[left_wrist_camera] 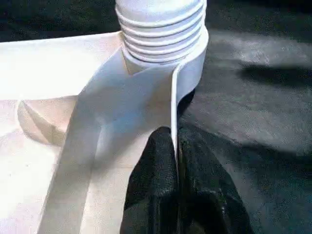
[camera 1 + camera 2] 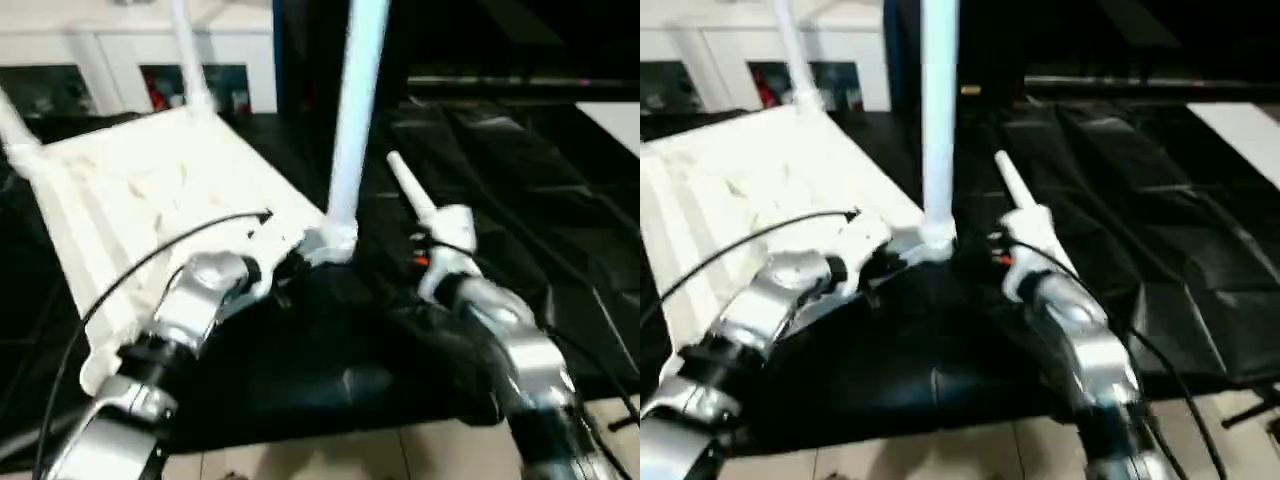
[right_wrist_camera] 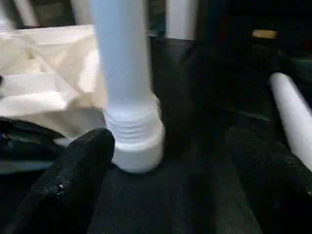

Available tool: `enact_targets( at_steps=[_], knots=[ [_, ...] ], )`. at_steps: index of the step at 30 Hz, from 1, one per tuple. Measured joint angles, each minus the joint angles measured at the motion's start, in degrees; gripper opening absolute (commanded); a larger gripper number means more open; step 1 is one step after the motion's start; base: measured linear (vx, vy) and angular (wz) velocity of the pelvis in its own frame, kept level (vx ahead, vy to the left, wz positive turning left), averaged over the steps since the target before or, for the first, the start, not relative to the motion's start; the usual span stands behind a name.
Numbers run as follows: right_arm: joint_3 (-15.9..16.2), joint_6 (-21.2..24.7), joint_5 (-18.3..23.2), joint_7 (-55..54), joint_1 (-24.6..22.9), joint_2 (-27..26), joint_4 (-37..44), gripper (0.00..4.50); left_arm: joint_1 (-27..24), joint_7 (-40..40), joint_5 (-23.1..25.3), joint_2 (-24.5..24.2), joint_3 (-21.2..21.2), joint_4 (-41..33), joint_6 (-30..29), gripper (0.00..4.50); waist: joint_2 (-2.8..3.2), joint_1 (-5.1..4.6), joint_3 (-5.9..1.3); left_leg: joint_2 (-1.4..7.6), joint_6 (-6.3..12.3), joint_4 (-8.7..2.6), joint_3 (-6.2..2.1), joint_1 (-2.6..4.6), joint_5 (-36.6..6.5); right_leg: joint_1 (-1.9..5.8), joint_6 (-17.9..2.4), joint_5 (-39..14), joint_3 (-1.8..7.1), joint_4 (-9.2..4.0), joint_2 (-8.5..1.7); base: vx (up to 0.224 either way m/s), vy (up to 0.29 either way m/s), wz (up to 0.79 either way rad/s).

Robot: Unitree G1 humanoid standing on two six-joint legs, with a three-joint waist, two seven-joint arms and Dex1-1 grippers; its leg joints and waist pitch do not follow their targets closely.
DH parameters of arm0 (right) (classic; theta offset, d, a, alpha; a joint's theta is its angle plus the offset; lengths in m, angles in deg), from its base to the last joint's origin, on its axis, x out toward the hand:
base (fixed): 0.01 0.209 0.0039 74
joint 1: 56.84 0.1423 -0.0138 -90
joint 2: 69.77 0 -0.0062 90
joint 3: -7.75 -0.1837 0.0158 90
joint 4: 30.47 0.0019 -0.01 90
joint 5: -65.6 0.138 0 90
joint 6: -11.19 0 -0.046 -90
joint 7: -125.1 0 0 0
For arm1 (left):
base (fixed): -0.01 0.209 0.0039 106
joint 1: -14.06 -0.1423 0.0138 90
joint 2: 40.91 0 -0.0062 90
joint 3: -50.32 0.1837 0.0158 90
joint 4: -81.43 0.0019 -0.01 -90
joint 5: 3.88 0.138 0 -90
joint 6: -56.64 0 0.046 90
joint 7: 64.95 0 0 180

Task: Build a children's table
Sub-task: Insert table leg to table base, then rotate leg to tighten

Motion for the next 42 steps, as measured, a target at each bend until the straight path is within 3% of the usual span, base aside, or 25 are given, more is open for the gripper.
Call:
enact_targets(
  at_steps=[6,9,10,12,13,16,19,20,21,22,23,24,25,26,27,28,30,31,33,39,42],
  knots=[
    [-0.7,4.8,0.0,-3.6,-1.6,0.0,3.3,4.06,-0.4,-0.8,-1.3,0.4,-1.4,-3.0,0.0,0.00,0.20,-0.16,0.02,-0.06,0.14,0.00,0.13,-0.01,0.0,-0.32,0.0,0.0,0.16,0.00,0.00,0.000,0.000,0.00],
    [-0.9,5.6,0.0,-4.1,-1.6,0.1,4.1,4.06,-0.4,-0.9,-1.3,1.0,-1.4,-3.4,0.0,0.00,0.74,-0.87,-0.10,-0.27,0.79,0.27,-1.70,-1.29,0.3,0.20,0.0,0.0,-1.89,-0.49,-0.41,-0.007,-0.004,0.09],
    [-1.0,6.2,0.0,-4.1,-1.6,0.1,4.4,4.06,-0.4,-0.8,-1.3,1.4,-1.4,-3.4,0.0,0.00,1.26,-1.25,-0.10,-0.42,0.97,0.40,-2.72,-1.81,0.4,0.86,0.1,0.0,-3.27,-1.06,-0.69,0.006,0.000,0.43],
    [-1.1,6.8,0.0,-4.0,-1.6,0.2,4.6,4.06,-0.3,-0.8,-1.3,2.0,-1.1,-3.5,0.0,0.00,1.67,-1.45,0.01,-0.61,1.04,0.38,-3.81,-2.01,0.4,1.98,0.7,-0.5,-5.13,-1.74,-1.22,0.009,0.003,0.42],
    [-1.1,6.9,0.0,-3.9,-1.6,0.2,4.9,4.06,-0.3,-0.7,-1.3,2.3,-0.7,-3.7,0.0,0.00,1.95,-1.59,0.14,-0.58,0.92,0.37,-4.31,-2.01,0.4,2.89,0.8,-0.6,-6.13,-2.26,-1.39,0.036,0.005,0.41],
    [-0.6,7.6,0.0,-4.0,-1.6,0.3,5.8,4.06,-0.5,-0.7,-1.3,2.3,-0.1,-4.4,-0.2,0.00,2.23,-2.29,0.25,-0.59,1.11,0.40,-4.92,-2.11,0.2,4.83,1.4,-1.3,-8.11,-3.23,-1.92,0.059,0.007,0.42],
    [0.0,7.9,0.0,-3.9,-1.6,0.5,5.9,4.06,-0.9,-0.7,-1.3,1.7,-0.2,-4.5,-0.4,0.00,2.45,-3.09,0.18,-1.24,2.21,0.46,-5.93,-2.09,-0.2,6.71,1.7,-1.9,-9.00,-4.30,-2.03,0.108,0.024,0.44],
    [0.2,7.9,0.0,-3.8,-1.6,0.5,5.9,4.06,-1.1,-0.7,-1.3,1.2,-0.2,-4.6,-0.4,0.00,2.45,-3.82,0.15,-1.65,2.46,0.28,-6.44,-1.41,-0.5,6.98,1.4,-2.7,-8.41,-3.96,-1.85,0.296,-0.005,0.52],
    [0.6,8.0,0.1,-3.7,-1.4,0.2,5.9,4.06,-2.0,-0.5,-1.3,0.8,-0.5,-4.8,-0.3,0.00,2.11,-4.03,0.23,-1.93,2.55,0.01,-6.16,-0.55,-0.7,6.26,0.2,-3.7,-6.79,-2.74,-1.66,0.234,-0.018,0.30],
    [0.7,8.0,0.3,-3.7,-1.3,-0.4,6.1,4.06,-3.0,-0.4,-1.3,-0.1,-1.2,-4.7,-0.3,0.00,1.80,-4.43,0.21,-2.58,2.88,0.20,-5.97,0.14,-1.1,5.20,-2.4,-5.3,-4.17,-0.23,-1.43,0.225,-0.053,0.06],
    [0.6,8.1,0.5,-3.8,-1.2,-0.4,6.1,4.06,-3.5,-0.4,-1.3,-0.6,-1.6,-4.5,-0.4,0.00,1.51,-4.38,0.08,-3.04,3.46,0.55,-6.05,0.24,-1.5,4.05,-2.8,-5.6,-2.27,1.73,-1.52,0.101,-0.022,-0.06],
    [0.4,8.3,0.6,-3.9,-1.2,-0.4,6.1,4.06,-3.9,-0.4,-1.2,-1.0,-1.8,-4.5,-0.5,0.00,1.09,-4.23,0.03,-3.68,3.46,1.20,-6.35,0.22,-1.5,3.01,-2.0,-5.8,-0.34,2.83,-1.62,0.101,-0.022,-0.06],
    [-0.1,8.7,0.6,-3.8,-1.3,-0.1,6.1,4.06,-4.0,-0.4,-1.1,-1.5,-1.9,-4.5,-0.6,0.00,0.24,-3.98,-0.20,-4.72,3.51,1.68,-6.51,-0.40,-1.5,2.77,1.9,-6.0,1.92,3.32,-1.68,0.077,-0.039,-0.08],
    [-0.7,8.8,0.6,-3.9,-1.4,0.6,6.1,4.06,-3.6,-0.4,-0.9,-1.3,-1.7,-4.6,-0.6,0.00,0.25,-3.65,-0.31,-4.96,4.31,2.86,-6.27,-1.80,-1.1,2.47,3.8,-6.6,2.59,3.41,-1.44,0.000,0.000,0.00],
    [-1.4,9.0,0.5,-3.9,-1.6,1.3,5.8,4.06,-3.5,-0.1,-0.8,-1.1,-1.2,-4.7,-0.6,0.00,0.31,-3.06,-0.34,-4.53,4.97,3.18,-5.80,-2.71,-1.0,2.39,3.8,-6.6,3.35,3.42,-0.87,0.027,-0.057,0.14],
    [-1.8,9.0,0.5,-3.9,-1.7,1.8,5.8,4.06,-3.2,0.8,-0.7,-1.2,-0.3,-5.0,-0.4,0.00,0.64,-2.21,-0.55,-3.60,4.89,2.78,-4.84,-2.93,-1.1,2.39,3.7,-6.5,3.34,3.40,-0.12,0.002,-0.063,0.28],
    [-2.2,9.0,0.5,-3.9,-1.5,2.2,5.8,4.06,-3.1,2.9,-0.7,-1.5,1.1,-5.5,-0.1,0.00,0.76,-0.98,-0.59,-2.50,4.05,2.33,-3.94,-2.72,-1.0,2.37,3.5,-6.4,3.24,3.21,0.45,0.004,-0.079,0.31],
    [-1.7,9.0,0.6,-3.6,-1.2,2.0,5.9,4.06,-3.3,4.8,-0.8,-2.3,1.7,-5.7,0.3,0.00,0.88,-0.37,-0.58,-1.74,2.02,2.15,-3.46,-2.53,-1.0,2.37,3.4,-6.4,3.18,3.11,0.83,-0.029,-0.058,0.12],
    [-0.6,9.0,0.6,-2.8,-1.2,1.9,5.9,4.06,-4.1,7.3,-0.9,-3.3,2.5,-6.1,1.2,0.00,0.86,0.49,-0.56,-1.43,1.22,2.03,-3.08,-2.25,-0.7,2.43,3.2,-6.2,3.20,3.19,0.85,-0.031,-0.019,0.00],
    [0.4,8.4,1.7,3.6,-1.2,5.6,5.9,4.06,-5.5,15.7,-1.8,-7.5,4.8,-7.0,3.6,0.00,0.69,1.49,-0.45,-1.04,1.04,2.01,-2.49,-2.06,0.3,2.63,2.4,-4.7,3.44,2.61,0.73,-0.105,0.013,-0.03],
    [0.6,8.6,3.7,8.3,-1.2,7.3,6.0,4.42,-5.6,18.3,-2.4,-8.2,5.7,-7.0,3.6,0.00,0.64,1.78,-0.42,-0.89,1.40,1.83,-2.08,-2.00,1.0,2.61,2.2,-4.0,3.47,2.44,0.66,-0.085,0.018,-0.01]
  ],
)
